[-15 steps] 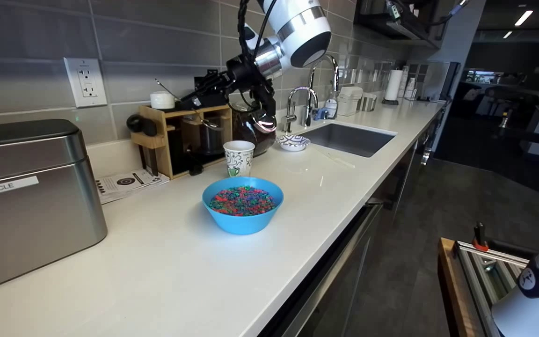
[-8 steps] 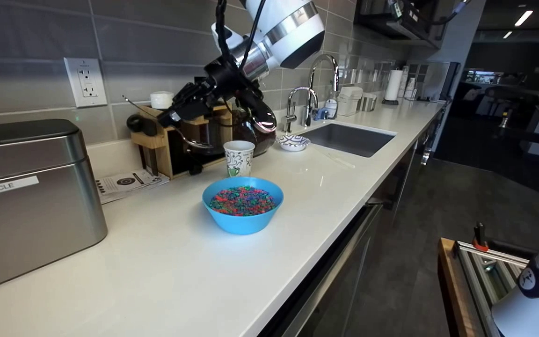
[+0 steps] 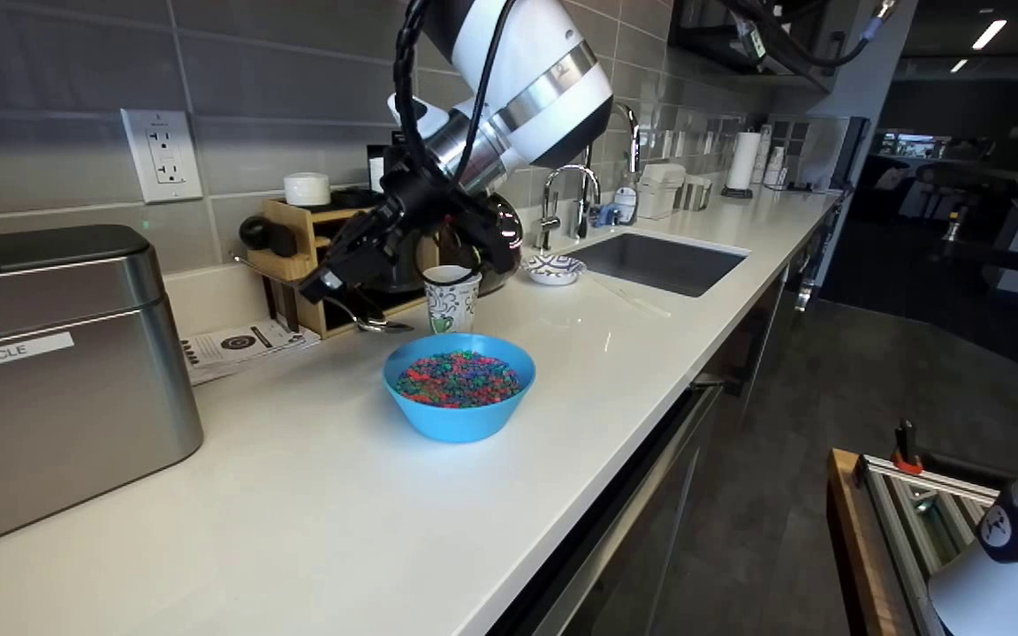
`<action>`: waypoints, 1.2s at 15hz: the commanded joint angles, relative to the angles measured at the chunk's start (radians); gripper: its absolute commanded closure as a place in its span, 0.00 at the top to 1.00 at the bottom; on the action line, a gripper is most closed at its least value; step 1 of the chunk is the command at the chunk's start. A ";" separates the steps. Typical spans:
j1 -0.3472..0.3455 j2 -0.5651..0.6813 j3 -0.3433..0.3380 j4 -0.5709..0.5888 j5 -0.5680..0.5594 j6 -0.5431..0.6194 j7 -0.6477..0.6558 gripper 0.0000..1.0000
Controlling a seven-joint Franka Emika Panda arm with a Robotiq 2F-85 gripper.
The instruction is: Put some of the contents of the blue bowl into the paper cup using the silver spoon
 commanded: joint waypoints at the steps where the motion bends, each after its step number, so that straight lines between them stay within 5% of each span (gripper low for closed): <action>1: 0.018 0.016 -0.003 -0.035 -0.031 0.061 0.070 0.02; 18: 0.019 0.019 -0.050 -0.133 -0.243 0.074 0.353 0.02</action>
